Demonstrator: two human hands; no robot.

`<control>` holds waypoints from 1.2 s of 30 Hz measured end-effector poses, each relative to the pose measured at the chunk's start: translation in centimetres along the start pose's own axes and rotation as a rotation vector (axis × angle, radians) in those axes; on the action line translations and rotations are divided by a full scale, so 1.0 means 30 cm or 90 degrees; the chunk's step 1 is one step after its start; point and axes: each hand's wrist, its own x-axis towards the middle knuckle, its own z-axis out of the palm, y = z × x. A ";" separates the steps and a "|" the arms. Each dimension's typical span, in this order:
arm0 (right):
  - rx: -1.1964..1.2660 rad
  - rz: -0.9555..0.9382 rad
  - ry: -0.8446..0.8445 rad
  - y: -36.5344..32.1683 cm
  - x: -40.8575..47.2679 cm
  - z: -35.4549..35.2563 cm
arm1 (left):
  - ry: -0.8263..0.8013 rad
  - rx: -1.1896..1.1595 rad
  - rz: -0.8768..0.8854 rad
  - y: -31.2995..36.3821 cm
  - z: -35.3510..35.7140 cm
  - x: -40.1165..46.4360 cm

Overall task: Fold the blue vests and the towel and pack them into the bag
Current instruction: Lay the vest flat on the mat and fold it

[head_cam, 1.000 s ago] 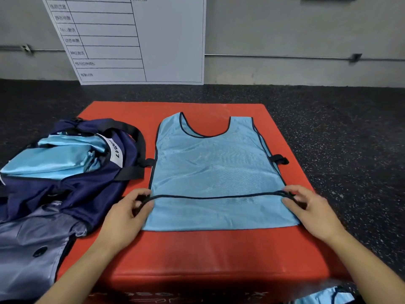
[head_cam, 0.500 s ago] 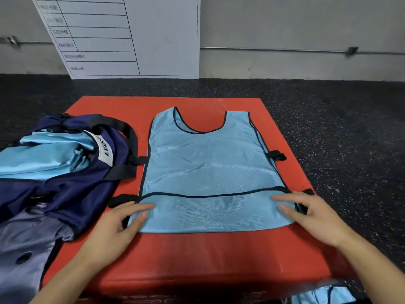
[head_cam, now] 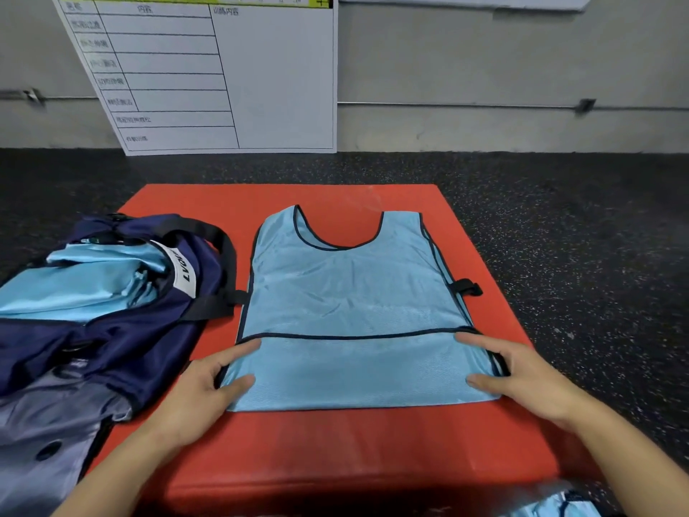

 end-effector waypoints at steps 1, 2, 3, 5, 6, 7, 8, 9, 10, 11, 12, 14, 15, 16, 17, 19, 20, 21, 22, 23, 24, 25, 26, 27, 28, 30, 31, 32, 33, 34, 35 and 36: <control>0.003 0.003 -0.007 0.001 -0.012 -0.001 | -0.006 0.002 -0.001 -0.002 -0.002 -0.008; 0.009 0.005 -0.012 0.003 -0.026 0.000 | -0.015 0.004 -0.003 0.000 -0.003 -0.019; 0.018 0.010 -0.017 0.003 -0.043 0.000 | -0.024 0.005 -0.003 -0.001 -0.005 -0.032; 0.036 0.020 -0.029 -0.002 -0.083 0.004 | -0.043 0.002 -0.010 -0.006 -0.011 -0.063; 0.040 0.021 -0.033 -0.003 -0.106 0.008 | -0.050 0.003 -0.012 -0.008 -0.015 -0.082; 0.042 0.023 -0.035 -0.004 -0.131 0.013 | -0.056 0.006 -0.010 -0.009 -0.018 -0.101; 0.045 0.023 -0.034 -0.005 -0.157 0.018 | -0.064 0.006 -0.004 -0.009 -0.019 -0.122; 0.046 0.022 -0.033 -0.007 -0.184 0.023 | -0.071 0.006 0.003 -0.006 -0.018 -0.145; 0.047 0.020 -0.030 -0.008 -0.212 0.030 | -0.072 0.005 0.010 -0.004 -0.015 -0.169; 0.044 0.019 -0.028 -0.007 -0.241 0.037 | -0.069 0.001 0.012 -0.004 -0.013 -0.192; 0.044 0.020 -0.026 -0.004 -0.269 0.046 | -0.068 -0.008 0.009 -0.004 -0.009 -0.217; 0.044 0.027 -0.027 0.001 -0.326 0.061 | -0.074 -0.029 -0.005 -0.010 -0.005 -0.268; 0.045 0.029 -0.035 0.002 -0.351 0.067 | -0.083 -0.038 -0.010 -0.009 -0.005 -0.293; 0.049 0.030 -0.043 0.002 -0.372 0.071 | -0.093 -0.044 -0.011 -0.004 -0.005 -0.313; 0.050 0.032 -0.054 -0.003 -0.388 0.070 | -0.099 -0.047 -0.008 0.004 -0.008 -0.327; 0.041 0.033 -0.065 -0.028 -0.400 0.059 | -0.097 -0.053 0.000 0.026 -0.022 -0.334; 0.039 0.031 -0.063 -0.041 -0.397 0.049 | -0.091 -0.053 0.007 0.038 -0.033 -0.327; 0.039 0.025 -0.057 -0.056 -0.389 0.039 | -0.089 -0.053 0.017 0.054 -0.045 -0.315; 0.040 0.014 -0.045 -0.072 -0.377 0.027 | -0.083 -0.053 0.024 0.074 -0.057 -0.297; 0.041 0.002 -0.031 -0.092 -0.360 0.016 | -0.076 -0.056 0.032 0.093 -0.069 -0.273; 0.046 -0.009 -0.015 -0.109 -0.336 0.001 | -0.066 -0.060 0.037 0.110 -0.080 -0.243; 0.052 -0.020 0.000 -0.125 -0.307 -0.015 | -0.057 -0.068 0.041 0.129 -0.088 -0.208; 0.058 -0.031 0.013 -0.138 -0.270 -0.034 | -0.044 -0.075 0.041 0.146 -0.096 -0.170; 0.064 -0.037 0.024 -0.152 -0.226 -0.054 | -0.034 -0.082 0.044 0.159 -0.102 -0.125; 0.068 -0.039 0.033 -0.164 -0.180 -0.073 | -0.025 -0.083 0.046 0.171 -0.106 -0.079; 0.083 -0.037 0.040 -0.176 -0.075 -0.106 | -0.006 -0.067 0.058 0.183 -0.115 0.024; 0.088 -0.033 0.042 -0.178 -0.021 -0.121 | 0.002 -0.050 0.064 0.182 -0.115 0.080; 0.088 -0.025 0.045 -0.178 0.034 -0.133 | 0.012 -0.030 0.066 0.179 -0.117 0.135; 0.080 -0.022 0.046 -0.180 0.088 -0.144 | 0.021 -0.013 0.067 0.175 -0.116 0.189; 0.070 -0.021 0.047 -0.179 0.142 -0.153 | 0.033 0.003 0.066 0.171 -0.116 0.242; 0.058 -0.020 0.046 -0.178 0.193 -0.159 | 0.043 0.019 0.065 0.164 -0.115 0.292; 0.051 -0.021 0.044 -0.175 0.243 -0.165 | 0.050 0.039 0.064 0.158 -0.112 0.339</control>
